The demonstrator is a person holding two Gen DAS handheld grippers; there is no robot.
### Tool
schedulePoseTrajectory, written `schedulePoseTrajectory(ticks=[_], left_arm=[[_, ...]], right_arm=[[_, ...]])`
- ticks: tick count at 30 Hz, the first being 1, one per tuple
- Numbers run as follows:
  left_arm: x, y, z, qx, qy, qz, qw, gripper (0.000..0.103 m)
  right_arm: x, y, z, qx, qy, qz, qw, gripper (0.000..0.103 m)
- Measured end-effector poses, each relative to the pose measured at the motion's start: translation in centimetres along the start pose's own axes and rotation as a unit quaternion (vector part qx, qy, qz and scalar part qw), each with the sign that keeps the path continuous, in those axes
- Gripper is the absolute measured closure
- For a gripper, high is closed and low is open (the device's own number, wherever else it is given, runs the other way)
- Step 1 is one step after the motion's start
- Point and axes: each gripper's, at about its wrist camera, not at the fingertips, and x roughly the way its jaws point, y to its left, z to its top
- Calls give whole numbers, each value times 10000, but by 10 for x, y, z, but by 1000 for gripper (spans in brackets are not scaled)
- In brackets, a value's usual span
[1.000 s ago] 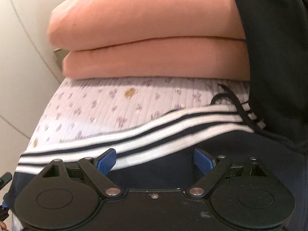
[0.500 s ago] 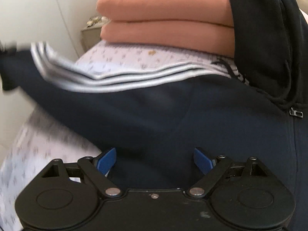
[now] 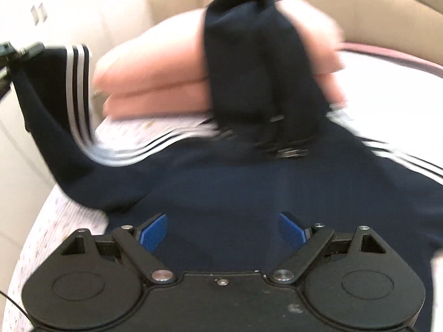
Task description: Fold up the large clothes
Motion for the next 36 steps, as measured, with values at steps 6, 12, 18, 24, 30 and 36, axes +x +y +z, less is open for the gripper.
schedulePoseTrajectory(ticks=[6,12,18,24,30,36], left_arm=[[28,-114,-82,656,776,-788,9917,96],[59,-173,-183,1329,1922,-963,9675,94],[69,-155,-233,1270,3511,-1409,9169,50],[30,-79,-212,1065,3993,-1564,8971,30],[77,11,-149,1022,3569,-367,9278,30],[166,65,-138,755,4150,43,9067,30]], right_arm=[[-36,-93,-10,1005,-359,-291,9939,0],[-36,-137,-36,1085,-367,-840,9899,0],[-21,-152,-49,1386,-157,-841,9867,0],[18,-107,-20,594,-199,-424,9971,0],[56,-10,-1,-1111,-73,145,9937,0],[116,44,-12,-2365,934,-70,9671,5]])
